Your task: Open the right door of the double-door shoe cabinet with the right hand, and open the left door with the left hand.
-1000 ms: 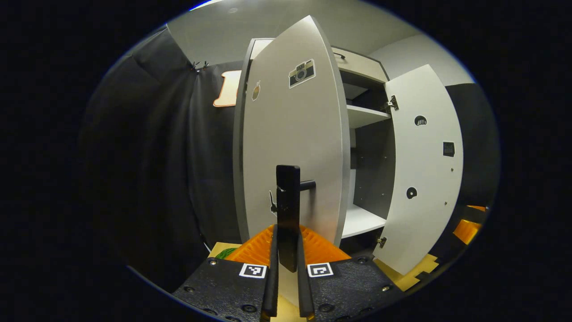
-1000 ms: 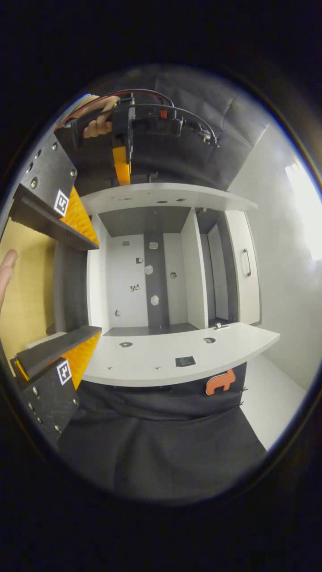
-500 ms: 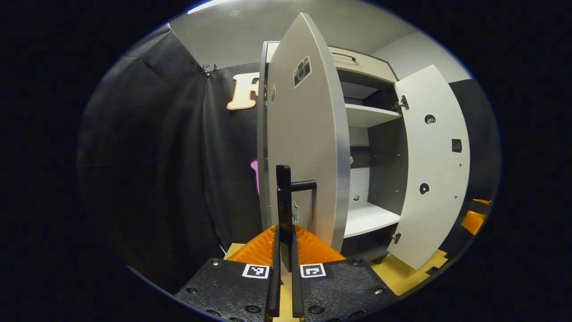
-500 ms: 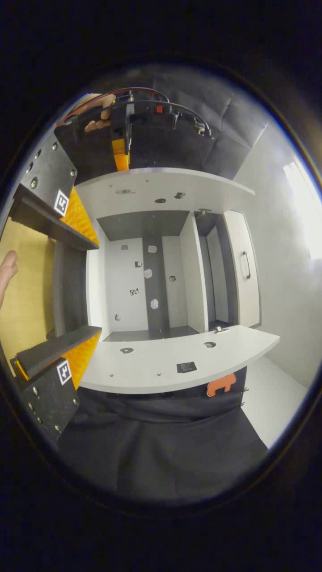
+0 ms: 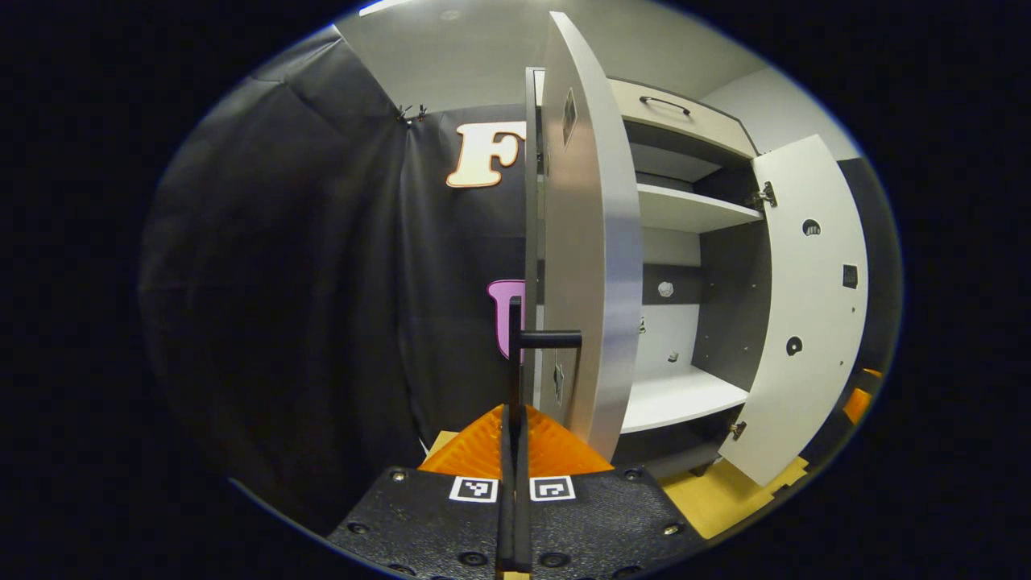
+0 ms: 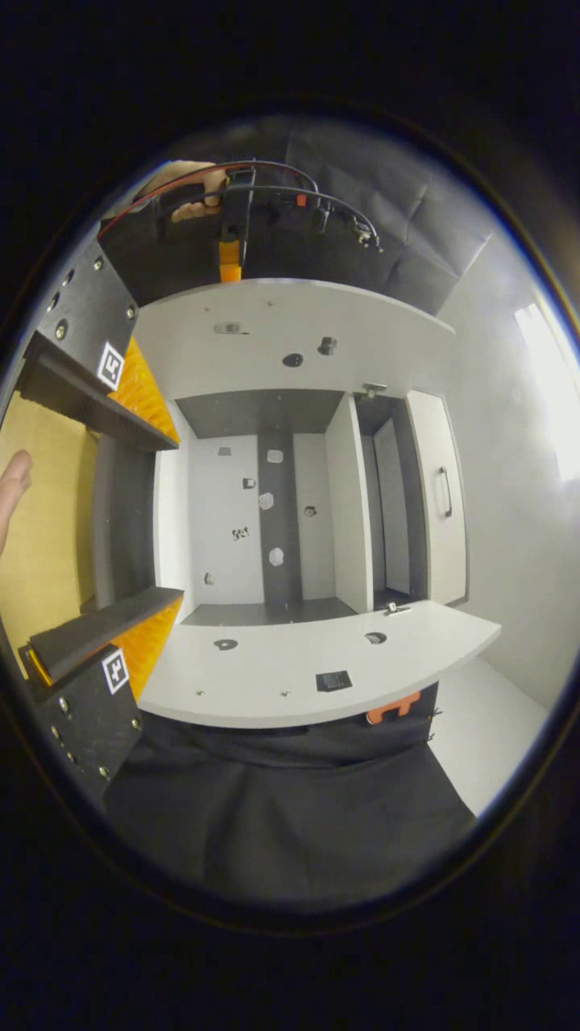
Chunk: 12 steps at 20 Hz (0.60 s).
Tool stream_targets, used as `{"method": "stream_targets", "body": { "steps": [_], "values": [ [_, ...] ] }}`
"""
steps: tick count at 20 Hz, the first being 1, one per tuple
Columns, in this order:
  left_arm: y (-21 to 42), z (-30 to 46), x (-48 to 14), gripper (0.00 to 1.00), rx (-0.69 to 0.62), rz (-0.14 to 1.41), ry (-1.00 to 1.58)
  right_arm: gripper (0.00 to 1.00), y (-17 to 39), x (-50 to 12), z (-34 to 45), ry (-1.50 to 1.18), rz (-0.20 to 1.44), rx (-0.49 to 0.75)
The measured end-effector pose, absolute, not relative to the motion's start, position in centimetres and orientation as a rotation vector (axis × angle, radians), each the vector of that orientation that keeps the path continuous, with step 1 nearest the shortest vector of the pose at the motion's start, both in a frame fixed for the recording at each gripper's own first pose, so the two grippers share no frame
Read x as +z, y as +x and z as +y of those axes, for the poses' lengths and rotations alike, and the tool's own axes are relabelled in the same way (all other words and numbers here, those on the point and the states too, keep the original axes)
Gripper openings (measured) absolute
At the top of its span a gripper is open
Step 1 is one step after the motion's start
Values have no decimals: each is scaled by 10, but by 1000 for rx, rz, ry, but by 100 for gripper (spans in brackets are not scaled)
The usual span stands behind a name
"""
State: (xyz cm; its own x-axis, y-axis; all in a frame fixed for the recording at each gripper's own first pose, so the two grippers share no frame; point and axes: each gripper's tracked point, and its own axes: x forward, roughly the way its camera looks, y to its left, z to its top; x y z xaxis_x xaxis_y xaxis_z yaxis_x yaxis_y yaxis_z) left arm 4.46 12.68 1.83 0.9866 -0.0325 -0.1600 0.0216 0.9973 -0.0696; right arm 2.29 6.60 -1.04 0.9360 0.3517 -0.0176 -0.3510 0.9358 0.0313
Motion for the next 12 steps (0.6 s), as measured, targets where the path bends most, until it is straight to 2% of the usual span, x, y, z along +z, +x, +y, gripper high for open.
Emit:
{"method": "stream_targets", "body": {
  "steps": [6,12],
  "values": [
    [44,128,18,0,-71,135,-64,100,26,-16,71,13,30,363],
    [29,130,16,2,-11,116,-87,100,30,-24,70,22,45,374]
  ]
}}
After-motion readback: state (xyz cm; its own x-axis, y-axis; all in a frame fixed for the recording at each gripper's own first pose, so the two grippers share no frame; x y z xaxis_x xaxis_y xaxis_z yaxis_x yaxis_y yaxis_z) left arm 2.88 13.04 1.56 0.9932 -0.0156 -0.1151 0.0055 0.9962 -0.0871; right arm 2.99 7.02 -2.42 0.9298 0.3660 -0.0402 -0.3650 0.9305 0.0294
